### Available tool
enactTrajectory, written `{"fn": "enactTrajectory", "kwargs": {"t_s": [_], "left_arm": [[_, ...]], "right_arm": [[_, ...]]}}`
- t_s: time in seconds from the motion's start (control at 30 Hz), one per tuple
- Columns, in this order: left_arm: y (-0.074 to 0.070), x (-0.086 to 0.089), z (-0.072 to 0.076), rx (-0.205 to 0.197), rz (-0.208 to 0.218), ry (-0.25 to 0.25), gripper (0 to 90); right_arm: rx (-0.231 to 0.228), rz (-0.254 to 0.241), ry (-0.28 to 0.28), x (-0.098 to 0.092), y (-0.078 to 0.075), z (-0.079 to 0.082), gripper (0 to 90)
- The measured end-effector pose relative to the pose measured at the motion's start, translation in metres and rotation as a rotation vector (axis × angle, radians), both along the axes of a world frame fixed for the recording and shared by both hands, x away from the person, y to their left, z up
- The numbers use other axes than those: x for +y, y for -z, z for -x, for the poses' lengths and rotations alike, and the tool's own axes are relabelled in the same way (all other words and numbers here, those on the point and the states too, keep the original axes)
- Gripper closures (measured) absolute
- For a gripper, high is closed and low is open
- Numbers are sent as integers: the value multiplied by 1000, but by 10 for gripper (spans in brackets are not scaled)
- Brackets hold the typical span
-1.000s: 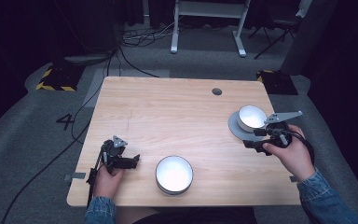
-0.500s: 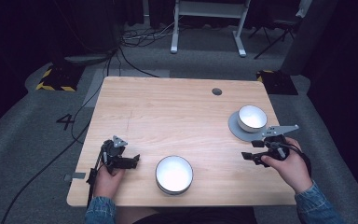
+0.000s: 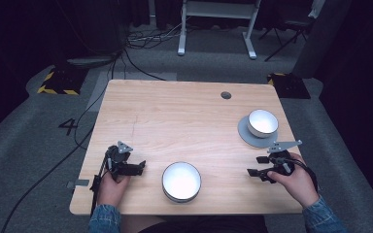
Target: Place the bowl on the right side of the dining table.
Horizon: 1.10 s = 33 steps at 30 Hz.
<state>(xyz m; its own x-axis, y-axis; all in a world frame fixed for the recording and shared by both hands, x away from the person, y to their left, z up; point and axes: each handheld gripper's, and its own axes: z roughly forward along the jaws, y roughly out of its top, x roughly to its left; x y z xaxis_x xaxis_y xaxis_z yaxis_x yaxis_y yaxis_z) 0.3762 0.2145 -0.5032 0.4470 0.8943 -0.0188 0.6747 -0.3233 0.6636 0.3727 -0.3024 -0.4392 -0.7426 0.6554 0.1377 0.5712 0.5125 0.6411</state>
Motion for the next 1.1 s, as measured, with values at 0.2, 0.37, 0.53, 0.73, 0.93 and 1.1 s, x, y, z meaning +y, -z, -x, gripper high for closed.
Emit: {"fn": "enactTrajectory", "kwargs": {"t_s": [0.2, 0.37, 0.53, 0.73, 0.93, 1.1], "left_arm": [[0, 0, 0, 0, 0, 0, 48], [0, 0, 0, 0, 0, 0, 48], [0, 0, 0, 0, 0, 0, 48], [0, 0, 0, 0, 0, 0, 48], [0, 0, 0, 0, 0, 0, 48], [0, 0, 0, 0, 0, 0, 47]], "right_arm": [[7, 4, -23, 1, 16, 4, 278], [10, 27, -39, 1, 28, 7, 263], [-2, 34, -52, 0, 36, 8, 244], [-11, 37, -60, -2, 48, 11, 209], [-54, 36, -58, -3, 52, 15, 159], [-151, 49, -41, 3, 62, 17, 42]]}}
